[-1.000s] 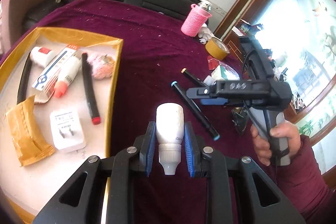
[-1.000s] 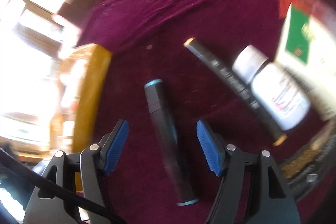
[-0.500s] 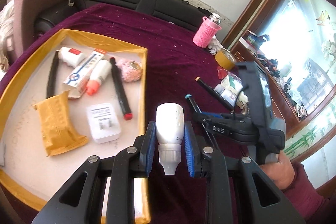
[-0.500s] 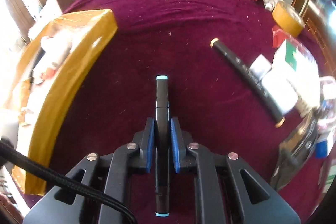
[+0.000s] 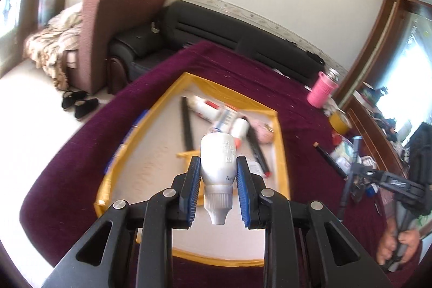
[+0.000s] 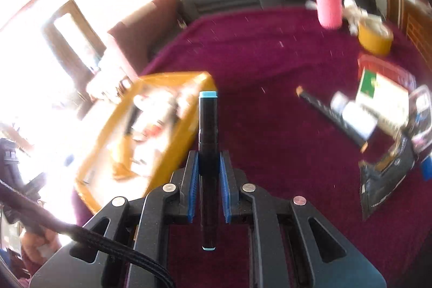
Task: Organize objects
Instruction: 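Carry the bottle and marker over the tray and open both grippers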
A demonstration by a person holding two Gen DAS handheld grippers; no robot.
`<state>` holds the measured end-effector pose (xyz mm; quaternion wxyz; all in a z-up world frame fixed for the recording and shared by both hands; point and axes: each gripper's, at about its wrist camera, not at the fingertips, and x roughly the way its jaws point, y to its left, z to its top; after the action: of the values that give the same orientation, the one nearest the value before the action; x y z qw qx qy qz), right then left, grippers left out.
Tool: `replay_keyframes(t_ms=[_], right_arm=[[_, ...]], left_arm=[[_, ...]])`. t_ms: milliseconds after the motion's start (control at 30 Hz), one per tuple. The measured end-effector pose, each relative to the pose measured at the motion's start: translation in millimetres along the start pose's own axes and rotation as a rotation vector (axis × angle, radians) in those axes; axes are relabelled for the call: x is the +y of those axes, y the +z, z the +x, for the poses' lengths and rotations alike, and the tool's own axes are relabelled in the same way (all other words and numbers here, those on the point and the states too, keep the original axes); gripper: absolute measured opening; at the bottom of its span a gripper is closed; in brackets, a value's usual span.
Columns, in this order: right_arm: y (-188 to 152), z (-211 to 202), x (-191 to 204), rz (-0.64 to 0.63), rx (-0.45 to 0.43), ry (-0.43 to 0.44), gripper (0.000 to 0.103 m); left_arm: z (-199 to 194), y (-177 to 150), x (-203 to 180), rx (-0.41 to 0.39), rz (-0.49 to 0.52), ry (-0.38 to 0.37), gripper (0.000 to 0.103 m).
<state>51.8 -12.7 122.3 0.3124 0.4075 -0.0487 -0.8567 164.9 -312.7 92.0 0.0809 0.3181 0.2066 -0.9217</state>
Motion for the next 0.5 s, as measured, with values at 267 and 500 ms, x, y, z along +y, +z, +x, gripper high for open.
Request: replay_keyframes(t_ms=[267, 500], right_arm=[[16.5, -11.3, 50.2, -0.053, 0.004, 0.158, 0.013], [8.8, 51.9, 74.5, -0.004, 0.151, 0.260, 0.013]], left_arm=[[29.0, 6.8, 15.7, 0.024, 0.058, 0.120, 0.022], [79.1, 8.5, 18.0, 0.154, 0.155, 0.216, 0.022]])
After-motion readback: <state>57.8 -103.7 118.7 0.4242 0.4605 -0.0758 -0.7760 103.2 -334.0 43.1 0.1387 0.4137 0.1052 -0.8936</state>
